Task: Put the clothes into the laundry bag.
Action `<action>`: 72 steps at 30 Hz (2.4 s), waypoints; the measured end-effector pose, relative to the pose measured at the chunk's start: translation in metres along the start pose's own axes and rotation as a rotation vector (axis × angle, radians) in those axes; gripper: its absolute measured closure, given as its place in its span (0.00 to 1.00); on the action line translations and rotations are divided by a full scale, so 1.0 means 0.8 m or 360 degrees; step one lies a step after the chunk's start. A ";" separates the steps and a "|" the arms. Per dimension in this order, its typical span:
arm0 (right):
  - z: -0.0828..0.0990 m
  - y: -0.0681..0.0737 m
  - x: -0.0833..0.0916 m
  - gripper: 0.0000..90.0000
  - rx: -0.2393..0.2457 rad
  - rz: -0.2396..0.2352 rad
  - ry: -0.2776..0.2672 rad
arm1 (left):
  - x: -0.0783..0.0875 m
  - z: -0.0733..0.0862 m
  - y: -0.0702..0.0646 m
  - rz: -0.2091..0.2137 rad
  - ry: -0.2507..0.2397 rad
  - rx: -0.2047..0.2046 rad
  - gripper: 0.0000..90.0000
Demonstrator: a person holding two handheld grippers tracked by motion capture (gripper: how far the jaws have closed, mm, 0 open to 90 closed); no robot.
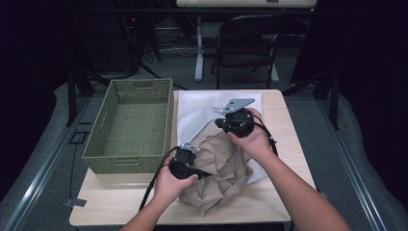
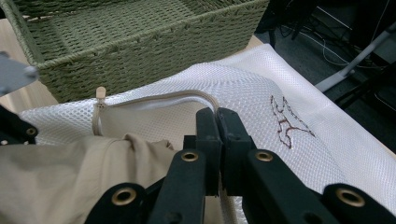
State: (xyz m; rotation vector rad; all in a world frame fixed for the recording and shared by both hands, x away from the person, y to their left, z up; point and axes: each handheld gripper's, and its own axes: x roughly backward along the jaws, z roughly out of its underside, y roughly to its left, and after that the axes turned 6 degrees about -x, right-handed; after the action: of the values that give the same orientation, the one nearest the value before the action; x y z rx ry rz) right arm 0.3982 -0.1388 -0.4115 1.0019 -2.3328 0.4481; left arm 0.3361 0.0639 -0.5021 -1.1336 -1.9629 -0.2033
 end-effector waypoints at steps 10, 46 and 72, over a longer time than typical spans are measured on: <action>0.000 0.001 0.003 0.98 0.0004 -0.0001 -0.0009 | -0.014 -0.005 0.016 -0.0041 -0.0012 0.0095 0.73; 0.002 0.014 0.002 0.98 0.0016 -0.0055 -0.0043 | -0.049 -0.034 0.032 -0.0309 -0.0192 0.0153 0.72; 0.011 0.009 -0.008 0.98 -0.0003 -0.0039 -0.0020 | -0.019 -0.028 0.018 -0.0321 -0.0374 0.0030 0.47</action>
State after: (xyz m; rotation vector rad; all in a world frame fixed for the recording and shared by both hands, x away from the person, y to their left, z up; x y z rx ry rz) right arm 0.3937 -0.1349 -0.4226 1.0341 -2.3293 0.4313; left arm 0.3643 0.0509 -0.5027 -0.9824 -2.2847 -0.1628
